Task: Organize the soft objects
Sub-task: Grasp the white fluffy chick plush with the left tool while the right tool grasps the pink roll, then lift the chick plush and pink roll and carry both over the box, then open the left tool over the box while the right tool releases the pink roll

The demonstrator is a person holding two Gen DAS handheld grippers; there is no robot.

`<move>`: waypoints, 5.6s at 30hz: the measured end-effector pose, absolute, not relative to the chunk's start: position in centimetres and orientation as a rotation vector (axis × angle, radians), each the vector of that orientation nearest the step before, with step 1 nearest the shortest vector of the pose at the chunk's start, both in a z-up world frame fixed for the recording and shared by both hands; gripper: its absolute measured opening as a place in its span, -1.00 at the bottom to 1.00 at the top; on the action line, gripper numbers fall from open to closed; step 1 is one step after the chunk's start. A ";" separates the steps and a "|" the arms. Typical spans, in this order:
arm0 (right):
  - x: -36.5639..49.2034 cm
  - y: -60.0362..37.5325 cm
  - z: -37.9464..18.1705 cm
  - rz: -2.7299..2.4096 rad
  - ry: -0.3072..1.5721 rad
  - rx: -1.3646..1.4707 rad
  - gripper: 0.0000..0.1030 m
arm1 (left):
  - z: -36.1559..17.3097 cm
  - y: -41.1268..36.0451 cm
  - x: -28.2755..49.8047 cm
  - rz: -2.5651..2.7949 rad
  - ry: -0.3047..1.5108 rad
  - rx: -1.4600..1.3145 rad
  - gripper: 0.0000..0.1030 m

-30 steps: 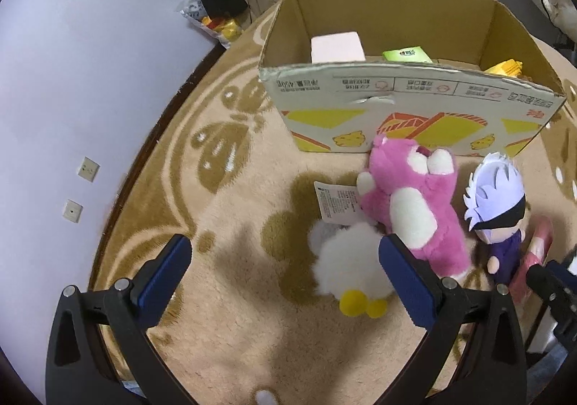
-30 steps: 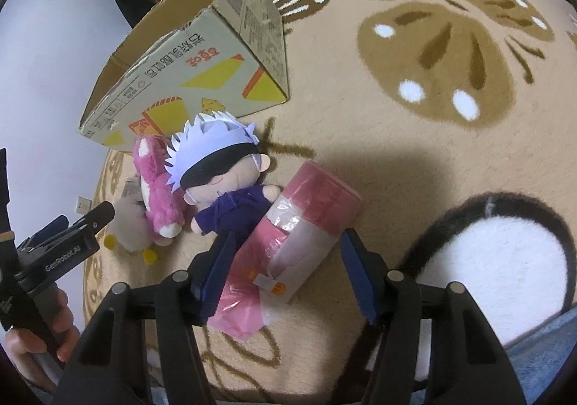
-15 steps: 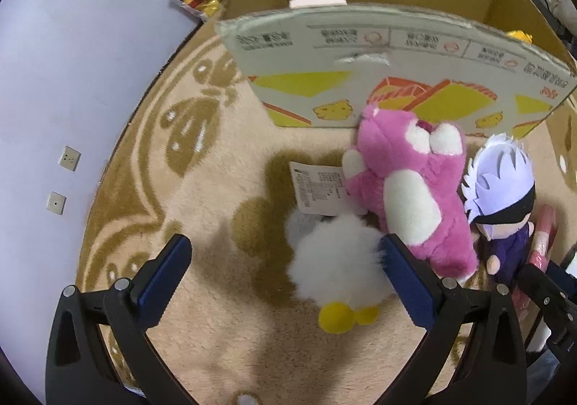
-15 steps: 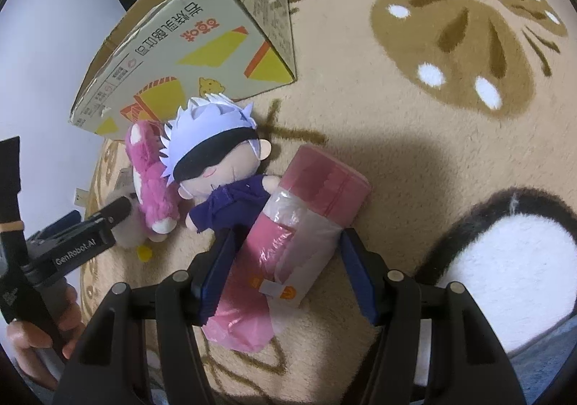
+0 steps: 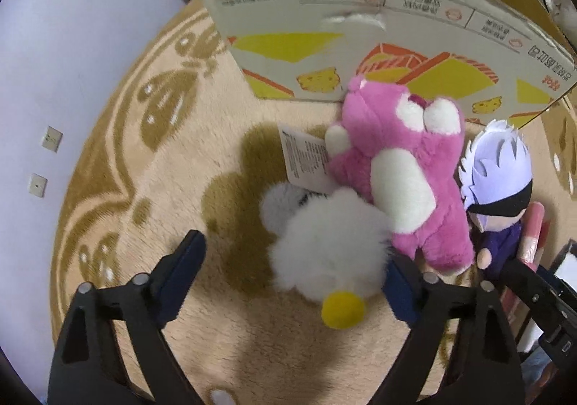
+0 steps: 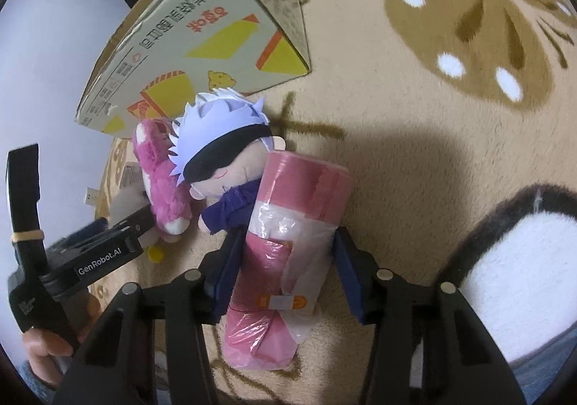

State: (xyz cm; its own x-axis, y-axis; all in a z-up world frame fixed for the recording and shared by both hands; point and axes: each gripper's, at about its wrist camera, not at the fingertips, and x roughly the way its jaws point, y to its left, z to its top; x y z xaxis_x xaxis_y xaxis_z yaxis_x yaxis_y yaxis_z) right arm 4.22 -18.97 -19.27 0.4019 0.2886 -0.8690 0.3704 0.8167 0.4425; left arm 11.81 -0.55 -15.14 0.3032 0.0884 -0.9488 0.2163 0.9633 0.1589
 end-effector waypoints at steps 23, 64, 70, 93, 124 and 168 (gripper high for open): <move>3.1 -19.6 -19.3 -0.074 1.159 0.666 0.05 | -14.8 -3.3 10.6 -0.178 1.228 0.358 -0.32; 2.3 -19.4 -13.3 -0.080 0.941 0.563 -0.05 | -9.5 0.1 10.6 -0.083 1.059 0.199 -0.41; 2.2 -18.7 -12.1 -0.046 0.897 0.530 -0.09 | -8.0 0.3 10.3 -0.072 1.012 0.183 -0.41; 1.6 -18.0 -8.1 -0.004 0.758 0.473 -0.09 | -4.0 0.4 9.1 -0.078 0.875 0.164 -0.43; 6.8 -18.2 -1.5 0.048 0.596 0.344 -0.09 | 2.5 -3.2 12.3 -0.140 0.588 0.216 -0.42; 14.4 -19.9 -4.8 0.024 0.693 0.317 0.73 | -1.7 -3.7 16.7 -0.058 0.640 0.200 0.71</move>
